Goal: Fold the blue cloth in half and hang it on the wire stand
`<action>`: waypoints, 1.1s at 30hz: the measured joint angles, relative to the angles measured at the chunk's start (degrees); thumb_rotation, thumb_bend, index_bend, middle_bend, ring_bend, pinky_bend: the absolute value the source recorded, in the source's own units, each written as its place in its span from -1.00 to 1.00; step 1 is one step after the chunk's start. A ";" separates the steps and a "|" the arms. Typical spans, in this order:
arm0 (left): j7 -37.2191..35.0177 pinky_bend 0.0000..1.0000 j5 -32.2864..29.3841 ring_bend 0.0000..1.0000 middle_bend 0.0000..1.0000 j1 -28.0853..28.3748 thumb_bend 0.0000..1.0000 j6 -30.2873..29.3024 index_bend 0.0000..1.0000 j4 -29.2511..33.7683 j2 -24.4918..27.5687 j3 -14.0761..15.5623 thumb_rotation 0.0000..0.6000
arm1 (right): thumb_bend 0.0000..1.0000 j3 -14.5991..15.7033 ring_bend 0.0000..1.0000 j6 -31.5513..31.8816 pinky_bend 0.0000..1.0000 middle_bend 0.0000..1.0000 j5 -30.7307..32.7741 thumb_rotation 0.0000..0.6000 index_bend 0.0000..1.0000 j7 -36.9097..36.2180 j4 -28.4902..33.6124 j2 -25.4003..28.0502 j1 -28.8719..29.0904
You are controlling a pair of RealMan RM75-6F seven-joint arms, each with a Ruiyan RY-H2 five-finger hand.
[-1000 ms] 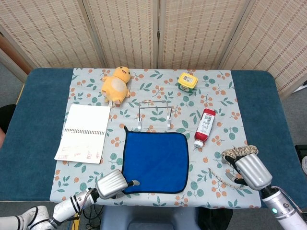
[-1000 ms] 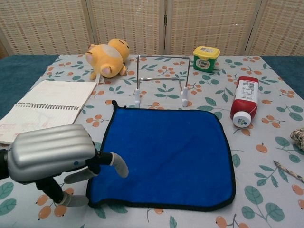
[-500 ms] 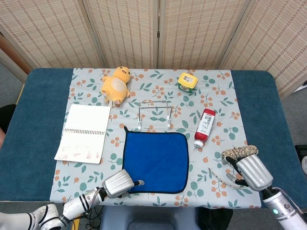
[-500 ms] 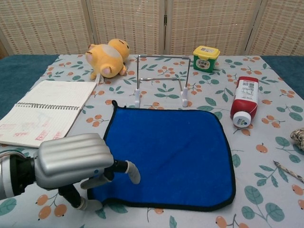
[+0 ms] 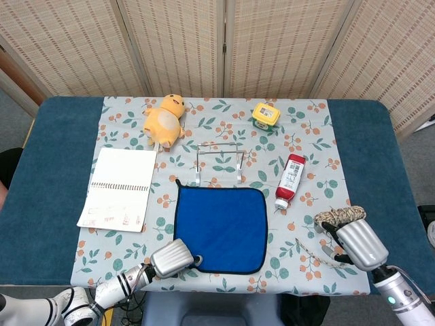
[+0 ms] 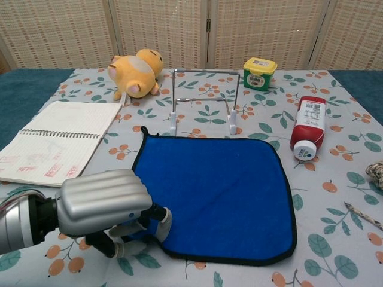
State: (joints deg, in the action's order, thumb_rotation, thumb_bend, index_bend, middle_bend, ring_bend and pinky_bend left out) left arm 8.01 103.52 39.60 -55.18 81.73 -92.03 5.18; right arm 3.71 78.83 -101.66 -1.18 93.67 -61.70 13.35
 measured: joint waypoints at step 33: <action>-1.62 0.94 -2.66 0.64 0.74 0.11 -0.11 -2.57 0.01 1.33 0.37 1.13 1.00 | -0.67 2.86 0.64 -18.62 0.87 0.80 -5.43 1.00 -0.02 6.05 -5.00 -16.45 12.10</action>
State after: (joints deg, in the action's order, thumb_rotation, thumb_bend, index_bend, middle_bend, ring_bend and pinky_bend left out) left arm 6.38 100.87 39.71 -57.75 83.06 -91.66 6.31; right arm 6.57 60.22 -107.09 4.87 88.67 -78.16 25.45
